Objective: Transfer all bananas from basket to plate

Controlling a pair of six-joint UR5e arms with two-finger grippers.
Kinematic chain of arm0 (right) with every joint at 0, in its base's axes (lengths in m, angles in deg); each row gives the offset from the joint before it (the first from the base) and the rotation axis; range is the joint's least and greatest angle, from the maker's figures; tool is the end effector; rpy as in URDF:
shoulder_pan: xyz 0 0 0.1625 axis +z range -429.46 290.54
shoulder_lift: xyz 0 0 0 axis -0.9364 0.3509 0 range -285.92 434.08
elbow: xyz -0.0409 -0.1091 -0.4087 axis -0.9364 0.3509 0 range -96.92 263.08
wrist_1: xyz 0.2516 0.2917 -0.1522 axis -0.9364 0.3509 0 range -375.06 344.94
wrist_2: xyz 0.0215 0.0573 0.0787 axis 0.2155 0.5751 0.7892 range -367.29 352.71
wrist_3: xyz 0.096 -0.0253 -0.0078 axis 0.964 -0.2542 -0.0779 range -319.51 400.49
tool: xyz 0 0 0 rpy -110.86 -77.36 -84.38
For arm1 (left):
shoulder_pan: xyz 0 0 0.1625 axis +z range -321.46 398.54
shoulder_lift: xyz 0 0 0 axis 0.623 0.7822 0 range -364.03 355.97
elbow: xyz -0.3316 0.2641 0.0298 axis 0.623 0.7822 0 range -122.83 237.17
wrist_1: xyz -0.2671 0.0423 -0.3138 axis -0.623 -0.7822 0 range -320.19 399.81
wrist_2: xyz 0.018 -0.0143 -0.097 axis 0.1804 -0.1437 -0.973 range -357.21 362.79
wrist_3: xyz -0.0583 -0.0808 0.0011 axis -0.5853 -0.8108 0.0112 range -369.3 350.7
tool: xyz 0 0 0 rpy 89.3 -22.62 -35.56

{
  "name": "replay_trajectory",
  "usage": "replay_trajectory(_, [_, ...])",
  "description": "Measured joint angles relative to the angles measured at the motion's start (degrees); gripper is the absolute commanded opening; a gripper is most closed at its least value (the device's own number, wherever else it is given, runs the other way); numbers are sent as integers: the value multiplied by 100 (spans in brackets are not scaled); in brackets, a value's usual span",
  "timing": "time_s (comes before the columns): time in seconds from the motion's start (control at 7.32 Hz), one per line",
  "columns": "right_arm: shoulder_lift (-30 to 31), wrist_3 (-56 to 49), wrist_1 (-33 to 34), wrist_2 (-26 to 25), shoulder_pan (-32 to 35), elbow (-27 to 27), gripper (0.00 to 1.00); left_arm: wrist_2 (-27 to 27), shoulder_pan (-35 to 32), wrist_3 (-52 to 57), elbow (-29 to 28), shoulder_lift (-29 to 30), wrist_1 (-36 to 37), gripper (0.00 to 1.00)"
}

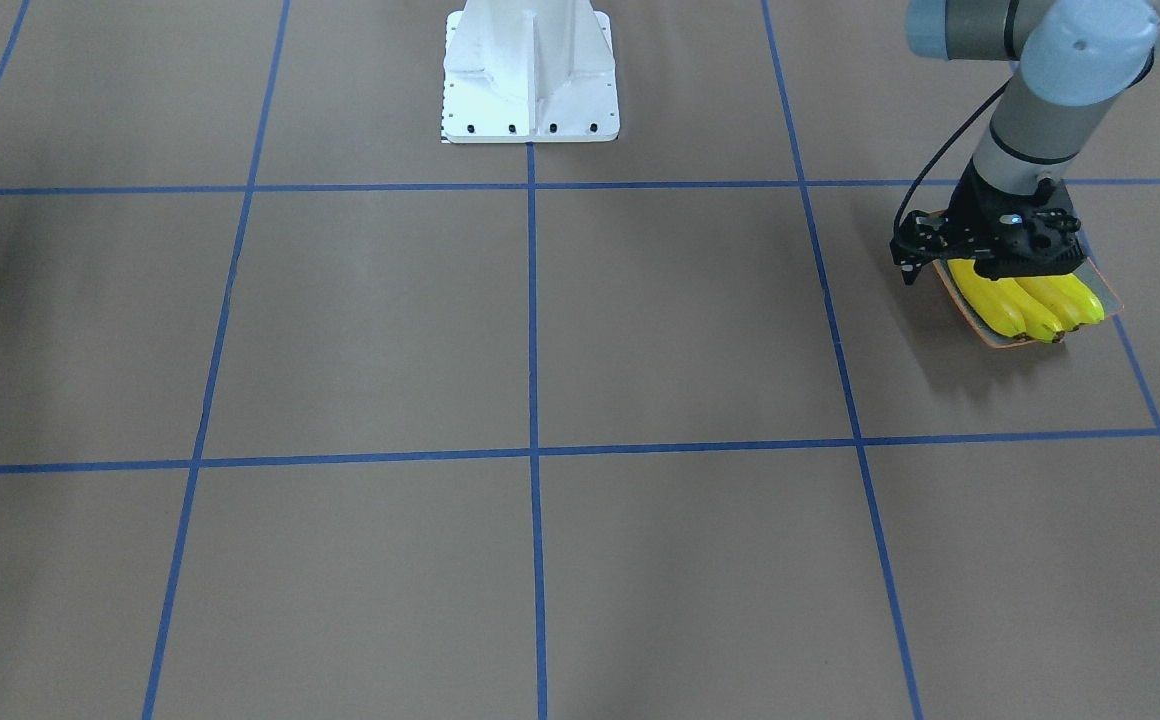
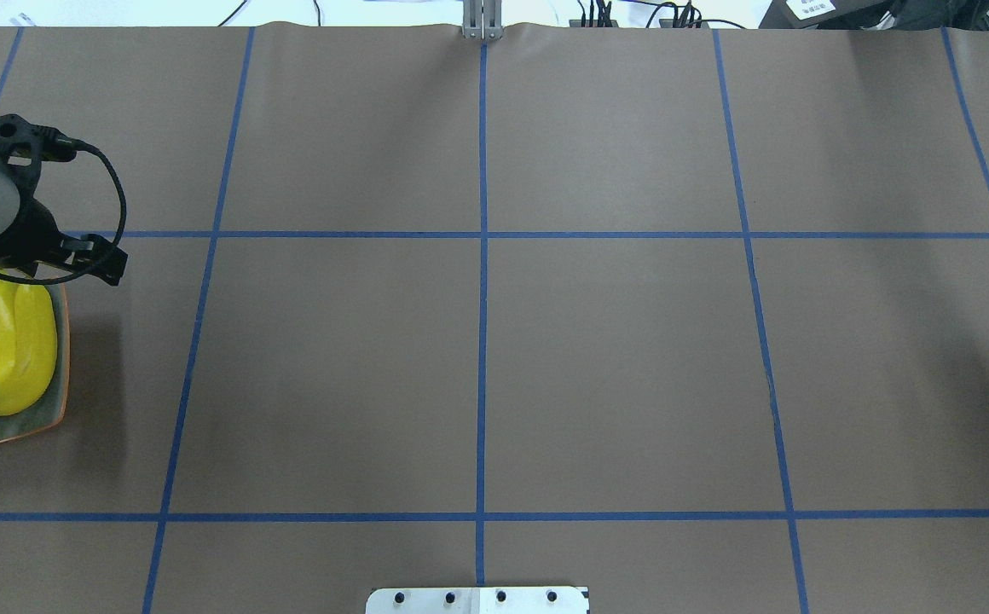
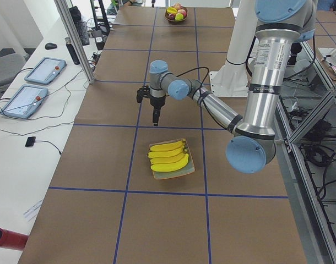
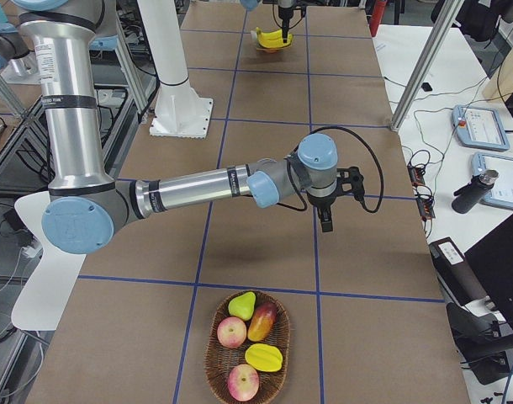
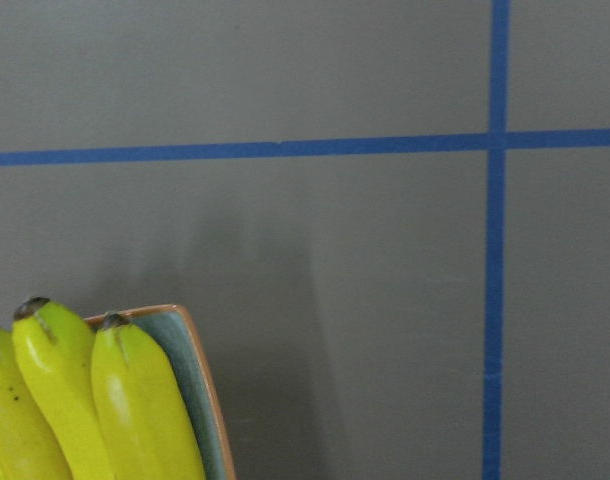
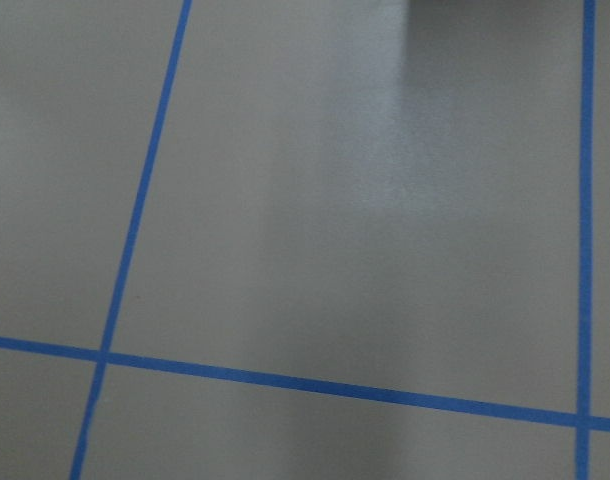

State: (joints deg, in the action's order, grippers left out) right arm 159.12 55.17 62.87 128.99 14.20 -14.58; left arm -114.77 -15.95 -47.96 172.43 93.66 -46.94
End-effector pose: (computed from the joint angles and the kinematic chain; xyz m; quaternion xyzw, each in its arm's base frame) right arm 0.0014 -0.5423 0.5210 0.1234 -0.4133 -0.0186 0.9020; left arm 0.2289 -0.4709 0.3976 0.0597 0.3337 0.0353 0.9401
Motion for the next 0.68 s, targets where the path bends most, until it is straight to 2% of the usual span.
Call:
replay_trajectory(0.27, [-42,-623,742,-66,174,20,100,-613,-904,1319,-219,-46,3,100])
replay_trajectory(0.68, [44,-862,1141,-93,194,67,100,-1463,-2178,2414,-1050,14,-17,100])
